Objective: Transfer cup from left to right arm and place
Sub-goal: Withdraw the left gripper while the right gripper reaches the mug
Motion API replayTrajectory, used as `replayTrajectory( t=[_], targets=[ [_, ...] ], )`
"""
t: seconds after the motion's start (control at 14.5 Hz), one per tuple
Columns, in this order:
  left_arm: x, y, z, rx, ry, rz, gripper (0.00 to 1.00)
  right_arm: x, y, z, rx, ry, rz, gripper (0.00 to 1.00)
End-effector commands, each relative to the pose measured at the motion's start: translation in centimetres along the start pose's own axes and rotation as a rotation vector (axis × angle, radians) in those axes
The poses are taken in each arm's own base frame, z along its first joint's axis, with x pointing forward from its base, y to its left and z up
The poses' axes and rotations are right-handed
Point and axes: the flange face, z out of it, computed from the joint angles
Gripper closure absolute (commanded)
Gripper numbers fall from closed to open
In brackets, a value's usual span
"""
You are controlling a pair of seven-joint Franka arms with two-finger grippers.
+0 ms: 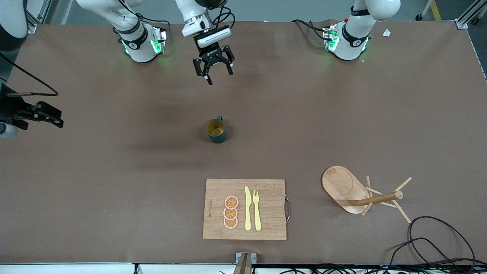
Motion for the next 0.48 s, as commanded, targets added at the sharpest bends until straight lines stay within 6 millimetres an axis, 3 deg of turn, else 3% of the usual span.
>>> replayTrajectory(
  t=[0.0,0.21,0.34,0.41],
  targets=[
    [10.5,1.8,4.3,0.123,-0.104,-0.037,0.00,0.9,-5.1,3.3,-0.003,-0.083,-0.074,0.00],
    [19.2,2.3,9.8,0.228,-0.145,0.029,0.00,2.1,-9.4,9.2,0.058,-0.157,-0.086,0.00],
    [24.9,1.9,12.6,0.263,-0.196,0.067,0.00,1.7,-10.7,14.0,0.148,-0.166,0.000,0.00],
    [27.4,1.5,13.8,0.282,-0.228,0.076,0.00,1.3,-12.5,16.1,0.150,-0.164,0.040,0.00]
  ],
)
